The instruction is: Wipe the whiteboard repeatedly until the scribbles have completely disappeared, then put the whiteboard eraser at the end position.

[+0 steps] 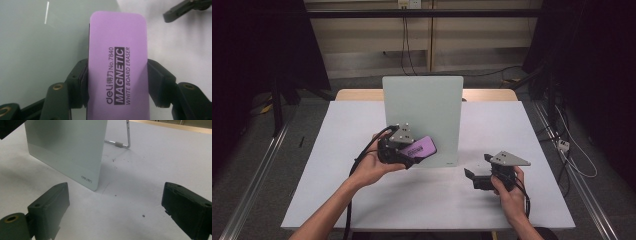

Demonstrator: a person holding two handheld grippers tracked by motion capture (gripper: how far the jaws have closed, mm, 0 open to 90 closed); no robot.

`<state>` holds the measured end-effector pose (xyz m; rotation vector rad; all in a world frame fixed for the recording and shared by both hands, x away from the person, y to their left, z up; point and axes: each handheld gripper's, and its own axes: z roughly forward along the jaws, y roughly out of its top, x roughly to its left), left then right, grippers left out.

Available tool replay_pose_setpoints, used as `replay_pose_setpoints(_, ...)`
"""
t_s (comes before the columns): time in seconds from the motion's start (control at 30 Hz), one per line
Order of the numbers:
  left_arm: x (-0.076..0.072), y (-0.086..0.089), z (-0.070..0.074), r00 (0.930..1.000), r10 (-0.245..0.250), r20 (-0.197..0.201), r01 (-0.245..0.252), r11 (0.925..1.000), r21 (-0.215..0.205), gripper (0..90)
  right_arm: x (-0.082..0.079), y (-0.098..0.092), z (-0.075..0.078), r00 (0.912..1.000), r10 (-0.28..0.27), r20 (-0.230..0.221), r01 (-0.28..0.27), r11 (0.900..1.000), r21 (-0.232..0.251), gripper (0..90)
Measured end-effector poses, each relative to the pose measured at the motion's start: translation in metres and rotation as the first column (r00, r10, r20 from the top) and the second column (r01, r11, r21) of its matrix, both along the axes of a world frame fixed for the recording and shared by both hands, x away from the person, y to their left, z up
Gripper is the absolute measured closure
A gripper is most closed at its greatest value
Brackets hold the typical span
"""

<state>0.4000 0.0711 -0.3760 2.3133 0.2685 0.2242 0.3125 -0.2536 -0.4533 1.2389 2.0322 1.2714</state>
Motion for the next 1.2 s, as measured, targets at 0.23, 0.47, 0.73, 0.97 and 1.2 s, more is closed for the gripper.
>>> replay_pose_setpoints(0.23,-0.005,0.006,-0.001,0.9993,-0.009,-0.037,0.009,1.0,-0.003,40.9,0.001,0.001,0.0,1.0,0.002,0.0,-0.002,1.0,-0.002,8.1)
replay_pose_setpoints(0.47,-0.009,0.008,-0.007,0.9961,-0.008,-0.088,0.008,0.9999,0.007,40.9,0.004,0.003,-0.001,0.9999,-0.005,-0.011,0.004,1.0,-0.004,8.2)
replay_pose_setpoints(0.73,-0.016,0.0,-0.009,0.9949,0.003,-0.101,0.005,0.9974,0.072,40.9,0.0,-0.001,-0.001,1.0,-0.002,-0.006,0.002,1.0,-0.001,8.1)
replay_pose_setpoints(0.97,-0.026,-0.009,-0.015,0.9917,-0.032,-0.125,0.043,0.9954,0.086,40.9,-0.002,-0.004,0.0,0.9999,-0.011,-0.006,0.011,1.0,0.012,8.1)
replay_pose_setpoints(1.2,-0.033,-0.014,-0.026,0.9865,-0.061,-0.152,0.08,0.9891,0.123,40.9,-0.001,-0.003,-0.001,1.0,-0.002,-0.007,0.002,1.0,0.013,8.0)
